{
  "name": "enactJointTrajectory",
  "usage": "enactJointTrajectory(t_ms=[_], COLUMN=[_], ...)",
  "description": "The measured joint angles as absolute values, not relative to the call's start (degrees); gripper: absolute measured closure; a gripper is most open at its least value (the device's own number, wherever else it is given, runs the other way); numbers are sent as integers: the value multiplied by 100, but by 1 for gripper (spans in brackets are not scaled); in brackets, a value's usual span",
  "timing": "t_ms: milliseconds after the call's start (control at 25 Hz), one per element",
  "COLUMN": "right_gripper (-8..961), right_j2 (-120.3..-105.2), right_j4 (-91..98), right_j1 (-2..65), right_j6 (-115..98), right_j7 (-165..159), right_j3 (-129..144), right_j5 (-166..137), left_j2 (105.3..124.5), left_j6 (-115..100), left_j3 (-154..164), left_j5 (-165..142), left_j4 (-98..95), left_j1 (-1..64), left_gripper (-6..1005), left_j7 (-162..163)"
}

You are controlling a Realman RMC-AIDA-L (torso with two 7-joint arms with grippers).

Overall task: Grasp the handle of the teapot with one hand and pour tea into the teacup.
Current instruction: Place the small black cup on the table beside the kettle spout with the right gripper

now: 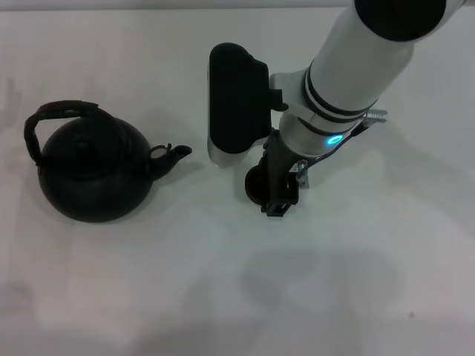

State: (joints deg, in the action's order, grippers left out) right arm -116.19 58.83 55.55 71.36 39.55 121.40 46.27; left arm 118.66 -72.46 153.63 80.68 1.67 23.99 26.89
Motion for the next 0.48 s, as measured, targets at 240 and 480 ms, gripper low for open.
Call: enactJointTrajectory(t_ms=[240, 480], right_gripper=[223, 223], right_j2=[-11619, -11619], right_j4=[5853, 5777], right_j1=[5555, 5587], right_j6=[6993, 6945], right_j7=[3968, 3992], right_j3=[12348, 12404], right_j5=[4613, 4619], left_j2=[11866, 11869], left_j6=[-7242, -7242], left_j3=[15355, 15329], left_j5=[8074, 8102], left_j4=[155, 140], left_j1=[2399, 2401], left_gripper=[249, 249], left_j7=[2689, 2689])
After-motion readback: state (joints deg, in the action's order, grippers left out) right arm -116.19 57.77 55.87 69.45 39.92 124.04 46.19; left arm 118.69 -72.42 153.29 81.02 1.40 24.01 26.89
